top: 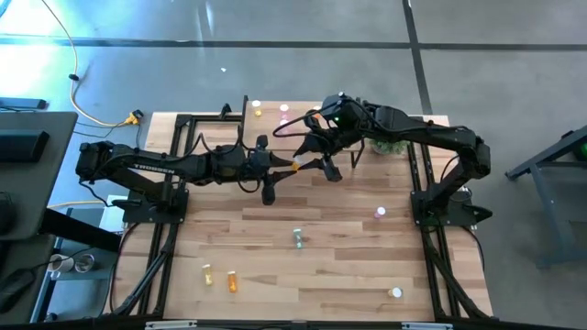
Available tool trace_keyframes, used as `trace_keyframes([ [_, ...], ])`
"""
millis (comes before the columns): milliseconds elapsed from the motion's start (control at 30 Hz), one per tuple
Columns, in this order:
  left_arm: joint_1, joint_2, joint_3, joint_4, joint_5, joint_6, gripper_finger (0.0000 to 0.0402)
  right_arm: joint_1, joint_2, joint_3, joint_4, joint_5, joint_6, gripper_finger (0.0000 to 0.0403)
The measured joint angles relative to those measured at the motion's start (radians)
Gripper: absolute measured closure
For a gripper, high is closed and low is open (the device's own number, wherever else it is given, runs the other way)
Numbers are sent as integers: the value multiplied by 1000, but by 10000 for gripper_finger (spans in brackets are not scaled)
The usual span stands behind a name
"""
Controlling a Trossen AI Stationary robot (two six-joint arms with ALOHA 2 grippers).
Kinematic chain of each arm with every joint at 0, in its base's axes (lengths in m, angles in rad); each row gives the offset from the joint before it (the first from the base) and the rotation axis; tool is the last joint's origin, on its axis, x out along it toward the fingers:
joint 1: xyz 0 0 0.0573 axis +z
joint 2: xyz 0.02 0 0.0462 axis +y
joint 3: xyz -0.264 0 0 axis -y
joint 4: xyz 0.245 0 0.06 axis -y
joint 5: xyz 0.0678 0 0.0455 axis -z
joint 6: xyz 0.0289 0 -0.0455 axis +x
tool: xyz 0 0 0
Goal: Pick and place medicine bottles onto shelf by color
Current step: Put the right orange pill bottle on the shelf aligned with the other orange pill bottle
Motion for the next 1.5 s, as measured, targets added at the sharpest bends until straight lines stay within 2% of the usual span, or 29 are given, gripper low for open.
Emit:
trace_keyframes([
  [367,0,2,0,-14,-2,-1,314,0,23,1,0,-1,0,302],
  [600,-1,2,-1,-13,-20,0,296,0,24,1,0,2,-1,299],
  [767,0,1,0,-13,-88,-1,271,0,27,0,-16,91,6,300],
  [933,0,0,0,-14,-94,-1,239,0,26,0,-23,104,34,300],
  [1133,0,0,0,-17,-114,-8,204,-2,12,21,-75,198,37,300],
  [1367,0,0,0,-20,-134,-9,193,-29,-52,37,-117,212,23,300],
  [1500,0,0,0,-20,-134,-9,193,-55,-111,37,-121,260,18,300],
])
